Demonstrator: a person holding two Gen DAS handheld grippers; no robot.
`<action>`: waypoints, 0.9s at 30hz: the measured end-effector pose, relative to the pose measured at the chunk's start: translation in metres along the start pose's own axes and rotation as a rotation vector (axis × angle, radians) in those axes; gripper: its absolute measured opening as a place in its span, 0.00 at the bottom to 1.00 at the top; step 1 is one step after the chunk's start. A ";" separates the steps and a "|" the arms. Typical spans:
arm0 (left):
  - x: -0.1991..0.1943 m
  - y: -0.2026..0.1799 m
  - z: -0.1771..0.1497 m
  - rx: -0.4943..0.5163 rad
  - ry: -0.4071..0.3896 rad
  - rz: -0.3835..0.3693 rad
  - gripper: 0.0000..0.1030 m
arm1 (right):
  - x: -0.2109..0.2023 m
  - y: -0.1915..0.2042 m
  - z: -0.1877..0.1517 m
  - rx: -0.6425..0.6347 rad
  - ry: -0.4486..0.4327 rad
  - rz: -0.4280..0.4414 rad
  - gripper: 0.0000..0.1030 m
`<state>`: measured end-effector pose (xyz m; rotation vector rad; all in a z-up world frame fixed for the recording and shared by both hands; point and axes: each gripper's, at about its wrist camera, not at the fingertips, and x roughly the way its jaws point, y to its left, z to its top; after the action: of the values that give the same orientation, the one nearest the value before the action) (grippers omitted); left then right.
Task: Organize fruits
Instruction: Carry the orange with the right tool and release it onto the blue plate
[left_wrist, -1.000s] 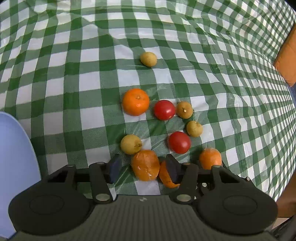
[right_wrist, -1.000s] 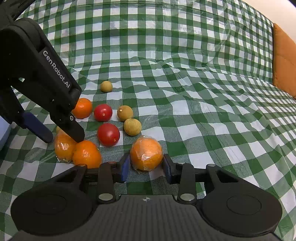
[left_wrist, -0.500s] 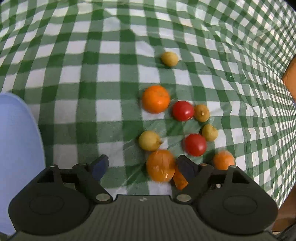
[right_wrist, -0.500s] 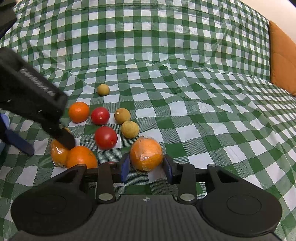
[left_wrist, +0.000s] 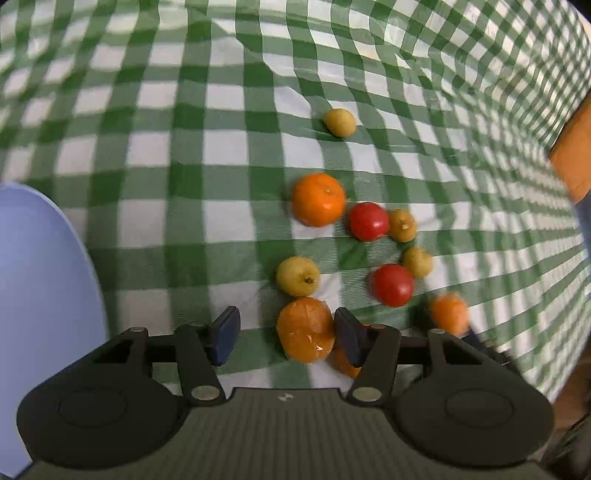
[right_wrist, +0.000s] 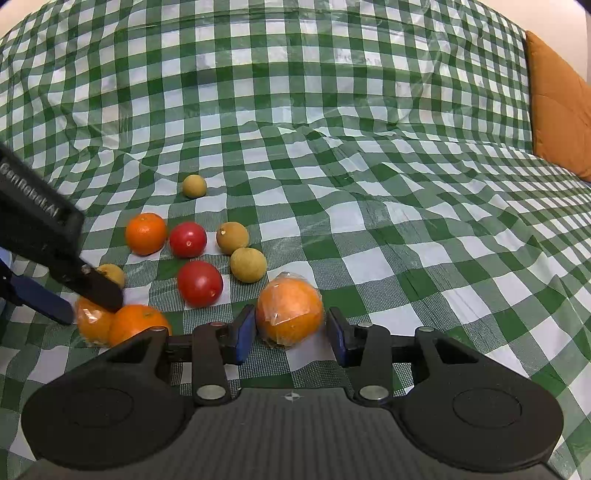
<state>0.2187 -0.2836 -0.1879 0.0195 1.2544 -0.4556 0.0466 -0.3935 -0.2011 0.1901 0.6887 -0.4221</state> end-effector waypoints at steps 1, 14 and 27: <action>-0.003 -0.001 -0.001 0.028 -0.007 0.033 0.62 | -0.003 0.002 -0.002 0.007 -0.001 0.001 0.41; -0.013 -0.022 -0.011 0.162 -0.064 0.170 0.37 | 0.009 -0.003 0.007 0.022 -0.025 0.013 0.38; -0.125 0.054 -0.082 0.116 -0.157 0.250 0.37 | -0.063 0.034 0.013 -0.061 -0.127 0.143 0.38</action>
<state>0.1333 -0.1729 -0.1118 0.2325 1.0536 -0.3068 0.0251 -0.3475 -0.1496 0.1521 0.5581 -0.2730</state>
